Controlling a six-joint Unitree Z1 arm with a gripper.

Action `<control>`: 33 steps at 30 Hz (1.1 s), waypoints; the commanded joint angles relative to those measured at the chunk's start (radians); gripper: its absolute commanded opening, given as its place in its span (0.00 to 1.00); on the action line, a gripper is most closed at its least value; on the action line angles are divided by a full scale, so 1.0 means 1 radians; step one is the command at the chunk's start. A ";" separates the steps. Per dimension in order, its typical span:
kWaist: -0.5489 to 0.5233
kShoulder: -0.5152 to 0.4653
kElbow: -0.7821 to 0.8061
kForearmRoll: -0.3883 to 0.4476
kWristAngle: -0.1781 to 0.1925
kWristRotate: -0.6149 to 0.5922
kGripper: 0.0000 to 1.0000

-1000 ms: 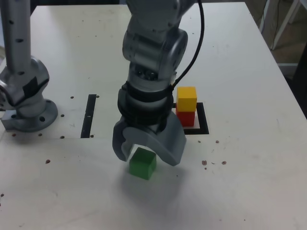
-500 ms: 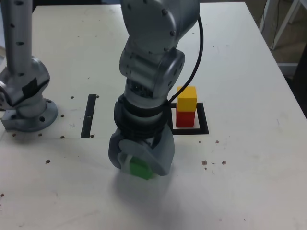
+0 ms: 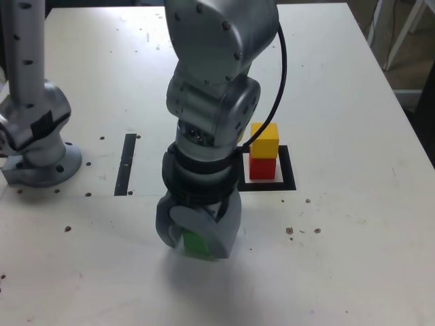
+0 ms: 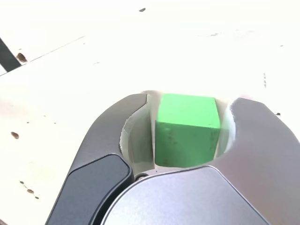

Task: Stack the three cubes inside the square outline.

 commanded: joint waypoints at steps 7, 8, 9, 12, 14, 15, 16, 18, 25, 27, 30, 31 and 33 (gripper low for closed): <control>-0.001 -0.014 -0.012 0.058 -0.020 -0.009 0.27; -0.001 -0.018 -0.020 0.069 -0.018 -0.010 0.26; -0.001 -0.022 -0.029 0.082 -0.015 -0.010 0.26; 0.000 -0.039 -0.072 0.137 0.004 -0.010 0.26; 0.005 -0.053 -0.112 0.186 0.021 -0.010 0.26; 0.009 -0.060 -0.135 0.213 0.030 -0.010 0.26; 0.016 -0.070 -0.167 0.250 0.042 -0.010 0.26; 0.029 -0.085 -0.216 0.302 0.059 -0.009 0.26; 0.108 -0.114 -0.369 0.444 0.081 0.018 0.26; 0.142 -0.114 -0.401 0.467 0.083 0.032 0.26; 0.199 -0.109 -0.439 0.483 0.090 0.063 0.26; 0.218 -0.106 -0.451 0.486 0.092 0.072 0.26; 0.253 -0.098 -0.472 0.491 0.094 0.085 0.26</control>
